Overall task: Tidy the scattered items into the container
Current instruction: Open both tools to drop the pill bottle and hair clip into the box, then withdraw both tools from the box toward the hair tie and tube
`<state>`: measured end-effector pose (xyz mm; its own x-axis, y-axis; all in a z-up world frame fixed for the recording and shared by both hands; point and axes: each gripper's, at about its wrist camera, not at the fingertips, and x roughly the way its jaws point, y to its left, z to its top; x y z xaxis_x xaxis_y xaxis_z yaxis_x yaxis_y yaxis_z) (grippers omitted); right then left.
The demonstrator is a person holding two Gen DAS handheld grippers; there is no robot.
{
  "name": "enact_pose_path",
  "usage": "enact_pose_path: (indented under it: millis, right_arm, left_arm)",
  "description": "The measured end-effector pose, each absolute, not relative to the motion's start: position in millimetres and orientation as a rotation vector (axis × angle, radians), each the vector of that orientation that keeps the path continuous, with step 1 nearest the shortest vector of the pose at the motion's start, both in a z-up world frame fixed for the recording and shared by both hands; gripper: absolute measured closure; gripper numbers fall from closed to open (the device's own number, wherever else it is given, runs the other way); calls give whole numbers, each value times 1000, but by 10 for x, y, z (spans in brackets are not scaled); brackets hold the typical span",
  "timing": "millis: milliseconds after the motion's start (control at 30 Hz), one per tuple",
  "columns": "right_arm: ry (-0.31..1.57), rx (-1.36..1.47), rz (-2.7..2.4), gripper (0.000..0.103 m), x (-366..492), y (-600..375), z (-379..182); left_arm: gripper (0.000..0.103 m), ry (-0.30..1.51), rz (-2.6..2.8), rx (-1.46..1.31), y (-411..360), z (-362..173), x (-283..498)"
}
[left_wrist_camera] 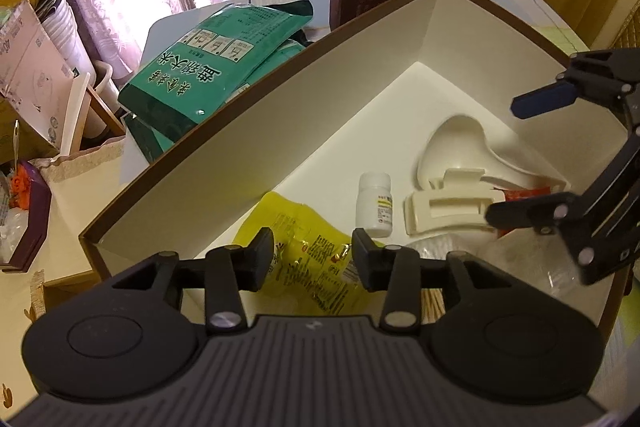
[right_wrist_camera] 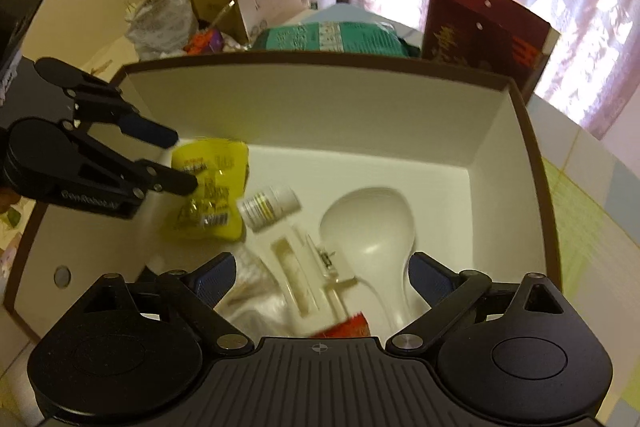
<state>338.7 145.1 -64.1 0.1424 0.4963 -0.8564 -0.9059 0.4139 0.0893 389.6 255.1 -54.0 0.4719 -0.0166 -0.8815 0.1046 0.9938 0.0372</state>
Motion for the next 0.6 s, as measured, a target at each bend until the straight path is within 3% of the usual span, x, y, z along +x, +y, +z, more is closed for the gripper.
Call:
enact_pose_path:
  millis: [100, 367, 600]
  right_arm:
    - [982, -536, 1071, 5, 3364, 1386, -650]
    - [967, -552, 1053, 5, 3246, 1276, -604]
    - [957, -531, 1036, 5, 3187, 1212, -488]
  left_arm:
    - [58, 1081, -70, 95, 2540, -536, 3873]
    - [35, 1091, -65, 104, 2439, -507, 3767]
    - [27, 1089, -69, 102, 2360, -453, 3671]
